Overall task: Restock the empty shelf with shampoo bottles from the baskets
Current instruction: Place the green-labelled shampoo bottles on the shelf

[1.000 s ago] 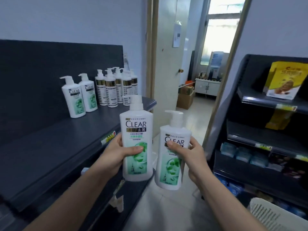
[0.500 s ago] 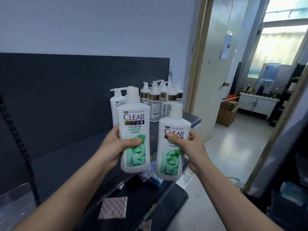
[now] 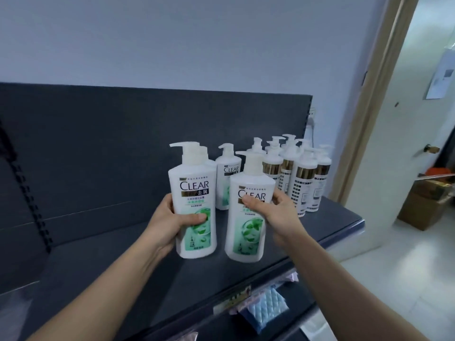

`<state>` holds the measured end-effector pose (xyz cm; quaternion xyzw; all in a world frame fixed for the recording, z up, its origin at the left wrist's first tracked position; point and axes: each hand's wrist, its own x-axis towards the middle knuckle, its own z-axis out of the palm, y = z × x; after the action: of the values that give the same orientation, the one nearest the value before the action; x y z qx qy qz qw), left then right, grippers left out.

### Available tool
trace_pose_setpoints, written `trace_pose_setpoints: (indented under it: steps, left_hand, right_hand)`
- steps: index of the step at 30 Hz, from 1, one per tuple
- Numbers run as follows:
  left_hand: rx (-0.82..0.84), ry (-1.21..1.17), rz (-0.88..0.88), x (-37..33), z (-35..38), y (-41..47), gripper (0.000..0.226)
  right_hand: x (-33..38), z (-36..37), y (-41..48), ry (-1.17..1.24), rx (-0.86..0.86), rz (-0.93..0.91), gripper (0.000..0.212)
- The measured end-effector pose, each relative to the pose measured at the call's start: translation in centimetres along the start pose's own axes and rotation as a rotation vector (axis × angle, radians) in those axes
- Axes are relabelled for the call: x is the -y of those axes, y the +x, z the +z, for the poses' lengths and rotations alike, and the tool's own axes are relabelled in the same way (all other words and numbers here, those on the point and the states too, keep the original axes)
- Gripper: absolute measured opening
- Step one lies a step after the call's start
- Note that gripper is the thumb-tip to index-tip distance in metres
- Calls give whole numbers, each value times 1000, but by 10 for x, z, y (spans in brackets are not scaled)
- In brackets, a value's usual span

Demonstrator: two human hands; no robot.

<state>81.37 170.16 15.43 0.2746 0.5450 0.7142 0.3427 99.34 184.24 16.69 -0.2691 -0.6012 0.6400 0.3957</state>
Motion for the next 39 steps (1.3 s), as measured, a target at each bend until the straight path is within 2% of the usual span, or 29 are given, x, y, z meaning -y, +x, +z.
trace_pose_setpoints:
  steps: [2,9,11,15,18,25,30,32,34,37,39]
  left_hand:
    - [-48,-6,8,6,7,15,82]
    - [-206,-1,20,32,25,55,72]
    - [-231,14,21,39,28,63,71]
    - [-256,58,11,52,32,77,69]
    - [-256,95,5,57,35,84,70]
    - [-269,185,-19,67,30,100,72]
    - [-269,258,-20,71,30,109,75]
    - [-286,311,-11,73,28,111,77]
    - [-333,399,15,76,28,114,79]
    - [-399,553,79,79,34,113,69]
    - [-421,622,117,78,38,113,62]
  right_hand:
    - [-4,-5,25,7,51,17,63]
    - [-27,-18,95,-2,180,49,81]
    - [-34,-19,109,4,210,62,72]
    - [-47,-18,132,13,248,76,42]
    - [-54,-18,144,9,246,97,39]
    - [-64,-21,168,-3,292,138,42]
    - [-70,-24,179,-80,342,67,49]
    - [-74,-26,180,-159,348,21,49]
    - [-80,-27,177,-302,324,-16,59]
    - [-94,-28,170,-527,275,-61,82]
    - [-98,-29,169,-562,245,-74,82]
